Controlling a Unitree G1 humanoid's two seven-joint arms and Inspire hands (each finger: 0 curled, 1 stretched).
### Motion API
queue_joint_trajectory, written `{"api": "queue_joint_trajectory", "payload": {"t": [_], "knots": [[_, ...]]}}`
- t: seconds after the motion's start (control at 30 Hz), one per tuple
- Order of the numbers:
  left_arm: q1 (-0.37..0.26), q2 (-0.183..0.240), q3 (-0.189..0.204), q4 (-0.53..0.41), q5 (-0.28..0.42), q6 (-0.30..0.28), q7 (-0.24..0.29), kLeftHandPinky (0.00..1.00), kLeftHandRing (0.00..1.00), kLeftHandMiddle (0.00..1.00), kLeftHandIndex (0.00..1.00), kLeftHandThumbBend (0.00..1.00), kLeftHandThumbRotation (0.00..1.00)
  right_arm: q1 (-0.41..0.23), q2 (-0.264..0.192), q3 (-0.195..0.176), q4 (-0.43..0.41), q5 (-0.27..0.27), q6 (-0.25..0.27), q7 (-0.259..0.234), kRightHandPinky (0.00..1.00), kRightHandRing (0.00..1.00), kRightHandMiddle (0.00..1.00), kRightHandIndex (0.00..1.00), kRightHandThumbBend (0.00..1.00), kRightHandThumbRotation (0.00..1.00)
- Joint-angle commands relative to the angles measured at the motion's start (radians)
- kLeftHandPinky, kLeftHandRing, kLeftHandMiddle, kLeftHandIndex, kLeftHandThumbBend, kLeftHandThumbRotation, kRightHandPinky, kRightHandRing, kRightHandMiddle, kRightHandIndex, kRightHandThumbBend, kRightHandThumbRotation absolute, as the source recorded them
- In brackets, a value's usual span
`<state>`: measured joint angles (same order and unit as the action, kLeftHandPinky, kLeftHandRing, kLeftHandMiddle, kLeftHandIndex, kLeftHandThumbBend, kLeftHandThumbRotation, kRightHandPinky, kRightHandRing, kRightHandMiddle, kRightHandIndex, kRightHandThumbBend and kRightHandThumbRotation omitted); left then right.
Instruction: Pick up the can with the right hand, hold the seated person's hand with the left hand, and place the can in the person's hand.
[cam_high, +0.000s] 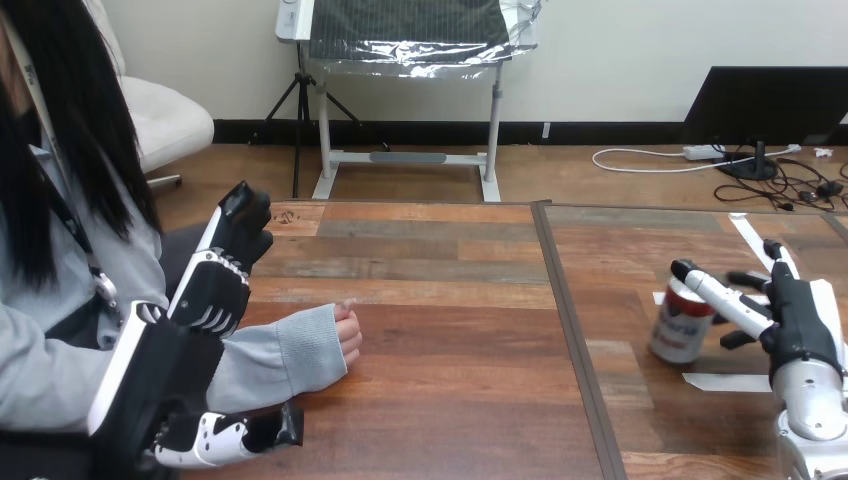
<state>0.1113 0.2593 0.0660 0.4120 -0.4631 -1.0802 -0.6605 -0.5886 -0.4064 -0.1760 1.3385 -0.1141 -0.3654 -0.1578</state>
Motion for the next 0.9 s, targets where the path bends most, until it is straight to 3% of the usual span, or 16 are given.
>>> {"api": "queue_joint_trajectory", "payload": {"t": [0.0,0.07,0.27,0.4,0.47,0.57,0.67,0.87], "knots": [[-0.024,0.013,0.024,-0.068,-0.005,0.004,0.011,0.98,1.0,1.0,0.98,1.0,0.51,-0.086,0.02,-0.01,-0.006,0.012,0.003,0.008,0.32,0.49,0.58,0.99,1.0,0.47],[-0.017,0.013,0.026,-0.082,-0.002,0.013,0.018,0.97,1.0,1.0,0.98,1.0,0.51,-0.086,0.021,-0.013,-0.006,0.015,0.002,0.013,0.32,0.49,0.59,0.99,1.0,0.47],[-0.011,0.014,0.032,-0.096,-0.013,0.022,0.01,0.96,1.0,1.0,0.98,1.0,0.5,-0.085,0.027,-0.019,-0.006,0.02,0.002,0.023,0.43,0.62,0.72,1.0,1.0,0.47],[-0.015,0.016,0.034,-0.094,-0.025,0.02,-0.003,0.96,1.0,1.0,0.97,1.0,0.49,-0.083,0.031,-0.02,-0.007,0.021,-0.002,0.023,0.42,0.59,0.7,0.99,1.0,0.48],[-0.01,0.016,0.037,-0.099,-0.024,0.027,-0.002,0.96,1.0,1.0,0.97,1.0,0.48,-0.083,0.033,-0.02,-0.007,0.022,-0.003,0.024,0.38,0.52,0.68,0.99,1.0,0.48],[-0.002,0.015,0.041,-0.112,-0.021,0.043,0.004,0.95,0.99,1.0,0.97,1.0,0.48,-0.082,0.035,-0.017,-0.007,0.022,-0.007,0.025,0.41,0.58,0.71,0.99,1.0,0.48],[0.004,0.015,0.042,-0.127,-0.017,0.059,0.009,0.94,0.99,1.0,0.96,1.0,0.48,-0.081,0.037,-0.011,-0.008,0.018,-0.011,0.02,0.52,0.7,0.83,0.99,1.0,0.49],[0.004,0.017,0.052,-0.133,0.002,0.063,0.012,0.94,0.99,1.0,0.96,1.0,0.48,-0.082,0.042,-0.007,-0.009,0.017,-0.015,0.015,0.6,0.76,0.83,0.98,1.0,0.51]]}}
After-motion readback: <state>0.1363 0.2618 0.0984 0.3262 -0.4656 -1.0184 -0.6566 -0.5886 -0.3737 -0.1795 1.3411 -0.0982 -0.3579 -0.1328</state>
